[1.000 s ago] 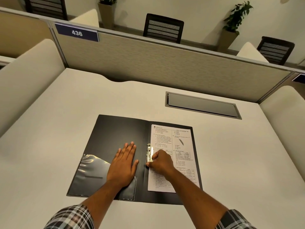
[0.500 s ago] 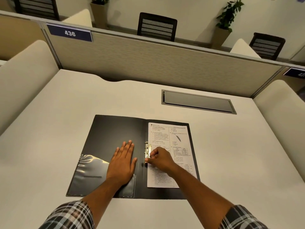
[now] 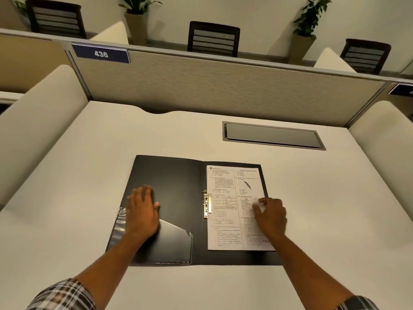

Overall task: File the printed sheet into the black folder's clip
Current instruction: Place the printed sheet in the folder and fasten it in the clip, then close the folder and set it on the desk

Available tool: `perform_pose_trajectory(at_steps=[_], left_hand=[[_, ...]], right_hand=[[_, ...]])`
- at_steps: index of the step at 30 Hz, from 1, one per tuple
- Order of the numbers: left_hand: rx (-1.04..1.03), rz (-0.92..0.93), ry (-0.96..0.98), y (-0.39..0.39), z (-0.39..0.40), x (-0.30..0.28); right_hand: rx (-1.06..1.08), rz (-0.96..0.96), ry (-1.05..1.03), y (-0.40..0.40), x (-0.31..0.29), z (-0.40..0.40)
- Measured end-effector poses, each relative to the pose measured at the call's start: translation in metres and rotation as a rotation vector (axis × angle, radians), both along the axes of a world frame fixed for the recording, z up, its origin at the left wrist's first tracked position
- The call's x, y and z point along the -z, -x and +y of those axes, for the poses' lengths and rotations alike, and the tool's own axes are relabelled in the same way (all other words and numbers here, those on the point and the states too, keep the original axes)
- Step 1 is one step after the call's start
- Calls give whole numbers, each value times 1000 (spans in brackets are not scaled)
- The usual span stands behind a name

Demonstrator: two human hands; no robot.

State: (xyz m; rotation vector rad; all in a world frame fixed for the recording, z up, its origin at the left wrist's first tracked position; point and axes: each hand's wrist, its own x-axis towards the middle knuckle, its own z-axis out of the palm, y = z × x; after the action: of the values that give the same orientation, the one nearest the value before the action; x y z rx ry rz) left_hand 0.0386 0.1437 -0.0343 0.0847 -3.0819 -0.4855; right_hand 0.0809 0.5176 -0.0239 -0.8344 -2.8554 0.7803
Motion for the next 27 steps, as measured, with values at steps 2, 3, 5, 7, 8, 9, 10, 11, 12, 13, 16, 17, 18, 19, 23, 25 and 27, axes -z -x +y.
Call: perform_pose_trajectory(at_steps=[2,3,5,7,8,9,10,11,12,13,16,17,18,19,23,25,27], left_hand=[[-138,-18,18,0,-21,1],[-198,-42,-2,-1,-29,1],[-286,-101,-25,-4,-41,1],[-305,-130,1,-5,-49,1],[-307,-131,5,-4,-51,1],[-316,-131,-3,-3,-51,0],[-341,-136,-30,-1,-50,-1],[-381,-145,-78,2,-49,-2],[-433,-159,-142,5,-48,-4],[-484,-174,-208,8,-48,-5],[-598,-234,-366,17,-47,-14],[-621,-243,-405,19,-47,-17],[-644,-244,-445,21,-46,-20],[-666,-234,-489,22,-44,-24],[-663,-168,-624,22,-39,-51],[-658,-137,-628,19,-34,-67],[-653,-83,-606,15,-26,-84]], right_hand=[[100,-74,-15,0,0,11],[122,-82,3,-1,-1,15],[142,-68,52,-1,-1,19],[157,-75,85,1,-2,22],[158,-88,97,2,-2,23],[154,-104,108,3,-2,23],[149,-118,114,4,-3,23],[147,-124,117,5,-3,23],[147,-124,115,6,-3,23],[149,-121,112,6,-3,23],[140,-128,113,6,-4,25],[130,-134,118,6,-4,26],[123,-138,126,6,-4,27],[121,-140,140,6,-4,28],[112,-142,218,7,-5,33],[102,-143,243,6,-5,36],[88,-140,265,5,-6,38]])
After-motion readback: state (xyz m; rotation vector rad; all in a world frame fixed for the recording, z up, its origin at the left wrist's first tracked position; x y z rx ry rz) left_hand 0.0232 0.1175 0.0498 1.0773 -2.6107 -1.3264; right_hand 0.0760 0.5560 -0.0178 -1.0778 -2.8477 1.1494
